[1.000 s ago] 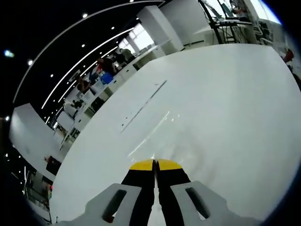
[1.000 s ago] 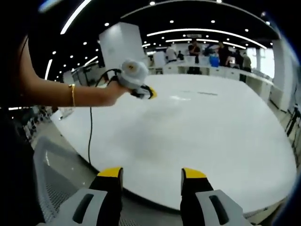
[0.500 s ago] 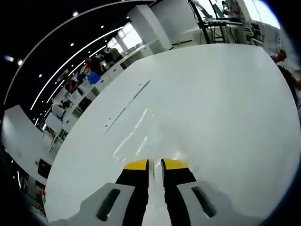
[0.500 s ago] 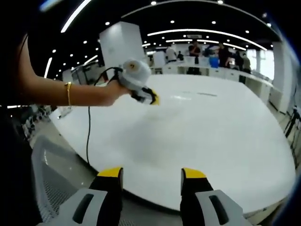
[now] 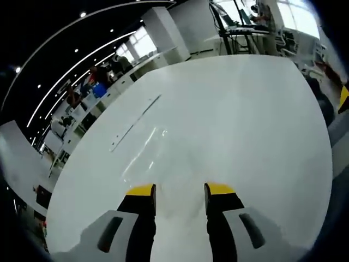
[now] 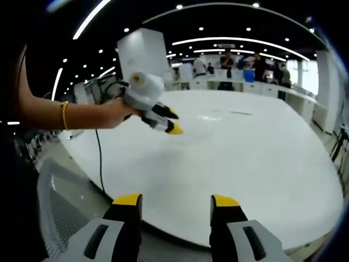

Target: Open the resealable bag by pulling the two sides of the seal apart until the entire bag opening is separated and visibly accessible.

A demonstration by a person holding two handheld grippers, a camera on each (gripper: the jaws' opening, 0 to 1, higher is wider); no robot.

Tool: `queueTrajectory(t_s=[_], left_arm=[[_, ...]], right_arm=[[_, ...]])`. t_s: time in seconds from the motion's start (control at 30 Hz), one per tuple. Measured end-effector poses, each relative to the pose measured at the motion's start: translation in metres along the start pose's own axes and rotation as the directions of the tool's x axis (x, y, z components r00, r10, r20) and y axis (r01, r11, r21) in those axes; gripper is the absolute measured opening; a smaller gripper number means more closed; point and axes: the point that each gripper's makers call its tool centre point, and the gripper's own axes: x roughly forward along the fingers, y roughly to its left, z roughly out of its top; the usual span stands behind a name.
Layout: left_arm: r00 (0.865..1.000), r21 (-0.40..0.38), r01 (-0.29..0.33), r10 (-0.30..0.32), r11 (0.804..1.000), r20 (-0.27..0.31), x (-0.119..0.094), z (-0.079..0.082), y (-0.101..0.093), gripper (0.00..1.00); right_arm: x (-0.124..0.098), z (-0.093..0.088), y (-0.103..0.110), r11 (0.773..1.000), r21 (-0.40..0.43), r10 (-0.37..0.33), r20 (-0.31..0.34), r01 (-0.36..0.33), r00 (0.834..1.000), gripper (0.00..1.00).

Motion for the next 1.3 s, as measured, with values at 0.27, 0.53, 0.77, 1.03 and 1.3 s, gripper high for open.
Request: queueTrajectory(t_s=[0.27,0.53,0.77,1.03,1.3], left_arm=[[0.999,-0.053,0.011,-0.009,0.999,0.037,-0.034,-0.004,-0.007,0.44],[0.997,-0.119,0.007,0.003,0.993,0.082,-0.079,-0.01,-0.017,0.46],[0.989,-0.23,0.011,0.023,0.973,0.145,-0.114,-0.025,-0.025,0.63],[0.983,-0.35,0.024,0.041,0.937,0.177,-0.15,-0.052,-0.032,0.72],[0.977,-0.436,0.03,0.066,0.9,0.205,-0.179,-0.066,-0.041,0.8]], right_arm=[[-0.001,0.003,-0.001,1.0,-0.021,-0.015,0.022,0.015,1.0,0.48],[-0.002,0.005,0.0,0.999,-0.051,-0.015,0.039,0.017,0.999,0.49],[-0.002,0.006,-0.002,0.997,-0.068,-0.031,0.052,0.034,0.998,0.49],[-0.001,0.006,-0.001,0.994,-0.094,-0.042,0.055,0.047,0.998,0.49],[-0.003,0.008,-0.001,0.992,-0.113,-0.057,0.066,0.065,0.996,0.49]])
